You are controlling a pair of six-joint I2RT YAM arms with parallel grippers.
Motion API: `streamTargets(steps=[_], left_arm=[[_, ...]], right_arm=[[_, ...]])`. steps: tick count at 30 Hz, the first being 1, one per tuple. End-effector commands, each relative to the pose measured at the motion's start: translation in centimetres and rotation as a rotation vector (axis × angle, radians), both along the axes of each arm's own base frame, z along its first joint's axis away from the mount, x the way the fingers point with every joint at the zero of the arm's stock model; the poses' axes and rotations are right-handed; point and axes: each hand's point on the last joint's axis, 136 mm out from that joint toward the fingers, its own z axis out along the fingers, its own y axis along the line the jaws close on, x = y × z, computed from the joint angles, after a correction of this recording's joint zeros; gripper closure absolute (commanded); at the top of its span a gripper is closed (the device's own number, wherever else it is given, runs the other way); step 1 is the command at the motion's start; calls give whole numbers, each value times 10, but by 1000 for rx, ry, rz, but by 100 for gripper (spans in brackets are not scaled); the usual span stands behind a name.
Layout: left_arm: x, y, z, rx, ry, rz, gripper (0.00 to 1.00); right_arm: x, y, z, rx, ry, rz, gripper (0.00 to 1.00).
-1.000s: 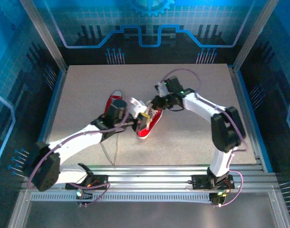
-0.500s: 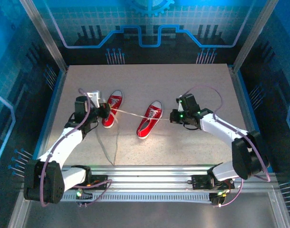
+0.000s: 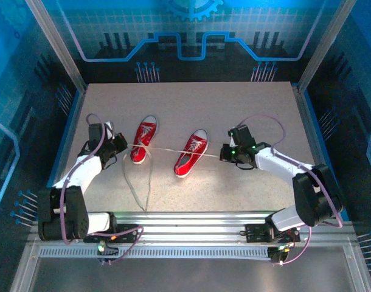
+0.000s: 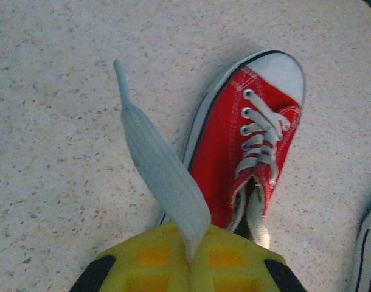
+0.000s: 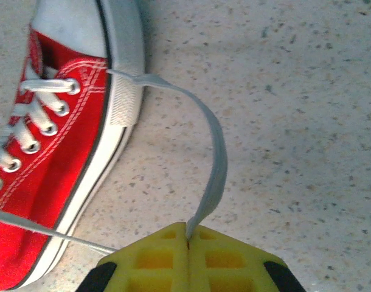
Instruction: Tie the shoes
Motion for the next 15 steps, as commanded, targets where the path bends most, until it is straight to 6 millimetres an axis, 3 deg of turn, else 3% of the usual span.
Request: streamTargets(steps=[1, 7, 15], left_arm=[[7, 37, 4, 42, -3, 124, 100], [7, 44, -8, 40, 23, 141, 100], [2, 63, -3, 50, 2, 198, 100]], right_arm=[[-7, -51, -19, -179, 78, -108, 100], [-1, -70, -25, -260, 117, -115, 100], [21, -85, -24, -311, 125, -118, 100]])
